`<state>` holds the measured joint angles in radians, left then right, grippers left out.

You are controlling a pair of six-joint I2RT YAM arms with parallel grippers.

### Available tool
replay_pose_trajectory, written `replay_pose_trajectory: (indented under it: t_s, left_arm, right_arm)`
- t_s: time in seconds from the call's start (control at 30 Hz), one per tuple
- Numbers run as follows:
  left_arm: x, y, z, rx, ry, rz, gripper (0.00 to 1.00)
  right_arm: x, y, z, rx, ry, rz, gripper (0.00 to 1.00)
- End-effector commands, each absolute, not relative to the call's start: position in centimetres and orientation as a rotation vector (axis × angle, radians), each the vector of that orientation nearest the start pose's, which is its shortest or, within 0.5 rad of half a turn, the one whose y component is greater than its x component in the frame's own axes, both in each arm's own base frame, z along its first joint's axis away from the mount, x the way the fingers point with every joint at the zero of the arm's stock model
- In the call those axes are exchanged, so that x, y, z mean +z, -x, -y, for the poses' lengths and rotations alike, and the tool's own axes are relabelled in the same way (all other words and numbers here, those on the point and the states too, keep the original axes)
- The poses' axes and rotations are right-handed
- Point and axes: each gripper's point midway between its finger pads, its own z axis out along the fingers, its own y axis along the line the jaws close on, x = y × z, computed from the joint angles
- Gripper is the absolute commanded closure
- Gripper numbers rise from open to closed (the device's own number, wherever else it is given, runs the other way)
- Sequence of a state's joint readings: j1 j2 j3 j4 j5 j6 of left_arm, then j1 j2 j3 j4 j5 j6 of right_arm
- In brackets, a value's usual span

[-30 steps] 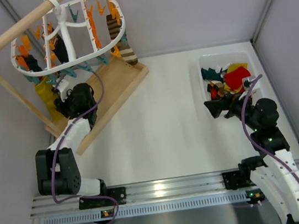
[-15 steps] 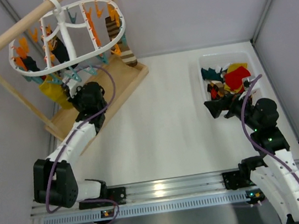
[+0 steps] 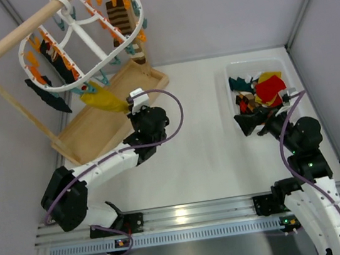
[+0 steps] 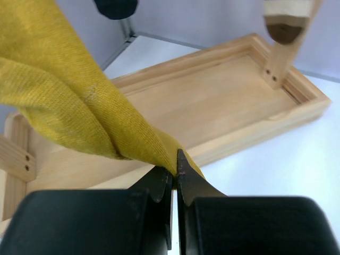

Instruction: Remove the socks clipped to the hanger

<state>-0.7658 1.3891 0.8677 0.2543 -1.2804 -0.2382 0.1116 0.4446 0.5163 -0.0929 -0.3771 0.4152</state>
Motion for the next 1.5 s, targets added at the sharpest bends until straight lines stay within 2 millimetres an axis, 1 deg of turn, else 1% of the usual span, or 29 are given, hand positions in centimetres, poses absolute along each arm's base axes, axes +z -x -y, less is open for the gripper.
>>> replay_pose_trajectory:
  t_s: [0.0,0.13,0.17,0.23,0.27,0.33,0.43,0.47,0.5,0.57,0.63,0.7,0.73,0.77,0.8,0.83,0.87,0.9,0.93,0.97,1.0,1.03,1.07,1.13,1.17,1.2,1.23,1.27,1.47]
  left_arm:
    - [24.9,-35.5,14.8,0.352,0.357,-1.597,1.0]
    - [26.3,-35.3,17.1,0.29,0.281,-1.604,1.0]
    - [27.0,-35.3,17.6,0.288,0.261,-1.602,1.0]
    - [27.3,-35.1,18.8,0.273,0.205,-1.608,1.0]
    - [27.6,-35.1,19.5,0.257,0.182,-1.609,1.0]
    - [27.8,-35.0,20.8,0.246,0.119,-1.616,1.0]
    - [28.0,-35.0,23.0,0.248,0.037,-1.62,1.0]
    - [28.2,-35.3,23.7,0.264,0.009,-1.621,1.0]
    - [28.2,-35.4,24.2,0.274,-0.008,-1.621,1.0]
    - [28.3,-35.8,25.2,0.309,-0.042,-1.622,1.0]
    - [28.3,-36.2,25.8,0.322,-0.058,-1.621,1.0]
    - [28.3,-36.7,26.7,0.333,-0.086,-1.621,1.0]
    - [28.3,-36.9,26.9,0.335,-0.089,-1.621,1.0]
    - [28.2,-37.2,27.4,0.337,-0.102,-1.621,1.0]
    - [28.0,-37.3,27.7,0.335,-0.107,-1.622,1.0]
    - [28.1,-37.4,27.8,0.337,-0.11,-1.622,1.0]
    - [27.9,-37.6,28.2,0.338,-0.116,-1.623,1.0]
    - [28.0,-37.7,28.4,0.334,-0.116,-1.622,1.0]
    - [27.8,-37.8,28.6,0.335,-0.12,-1.623,1.0]
    - [27.8,-37.8,28.9,0.33,-0.124,-1.622,1.0]
    - [27.8,-37.8,29.1,0.326,-0.126,-1.622,1.0]
    - [27.9,-37.8,29.3,0.323,-0.129,-1.621,1.0]
    - [27.9,-37.9,29.5,0.32,-0.13,-1.62,1.0]
    - [28.1,-37.9,29.7,0.311,-0.132,-1.618,1.0]
    - [28.3,-38.0,29.8,0.308,-0.131,-1.615,1.0]
    - [28.4,-37.9,30.0,0.303,-0.13,-1.614,1.0]
    - [28.7,-37.9,30.1,0.295,-0.134,-1.61,1.0]
    - [28.8,-37.8,30.2,0.292,-0.136,-1.608,1.0]
    - [29.5,-37.7,31.0,0.276,-0.156,-1.598,1.0]
  right_arm:
    - [27.8,-23.5,-11.8,0.757,0.11,-1.562,0.0]
    - [30.6,-22.5,-13.1,0.834,0.18,-1.526,0.0]
    - [32.3,-22.1,-13.2,0.844,0.195,-1.5,0.0]
    - [33.9,-21.7,-13.7,0.871,0.223,-1.488,0.01]
    - [36.0,-21.0,-13.7,0.873,0.241,-1.467,0.02]
    - [37.4,-20.9,-14.1,0.885,0.269,-1.479,0.03]
    - [40.8,-20.5,-14.1,0.878,0.286,-1.463,0.05]
    - [42.8,-20.0,-14.1,0.871,0.3,-1.433,0.05]
    - [42.3,-20.7,-14.1,0.872,0.283,-1.488,0.06]
    - [43.5,-21.0,-14.6,0.874,0.304,-1.494,0.07]
    - [43.3,-21.4,-15.1,0.854,0.307,-1.536,0.08]
    - [44.1,-22.7,-15.2,0.793,0.283,-1.56,0.09]
    - [43.4,-22.1,-16.4,0.791,0.343,-1.601,0.09]
    - [45.1,-21.8,-16.8,0.779,0.362,-1.575,0.1]
    - [44.3,-23.5,-17.2,0.718,0.338,-1.626,0.11]
    - [44.3,-22.9,-18.8,0.716,0.407,-1.635,0.11]
    - [45.9,-22.7,-19.3,0.702,0.416,-1.609,0.12]
    - [45.0,-24.6,-20.0,0.615,0.389,-1.659,0.12]
    - [45.1,-23.7,-22.2,0.607,0.471,-1.653,0.12]
    - [46.6,-23.4,-22.8,0.583,0.487,-1.636,0.13]
    - [45.3,-25.0,-24.5,0.486,0.497,-1.684,0.13]
    - [47.3,-23.6,-26.4,0.506,0.557,-1.633,0.13]
    - [45.7,-24.4,-28.7,0.465,0.608,-1.674,0.13]
    - [46.1,-24.7,-30.5,0.399,0.661,-1.651,0.14]
    - [47.7,-24.8,-31.0,0.399,0.65,-1.62,0.14]
    - [46.4,-26.0,-32.4,0.342,0.67,-1.647,0.15]
    - [47.8,-26.4,-32.5,0.318,0.664,-1.614,0.16]
    - [46.6,-27.4,-33.8,0.28,0.687,-1.628,0.17]
    - [47.7,-29.9,-37.2,0.216,0.721,-1.558,0.25]
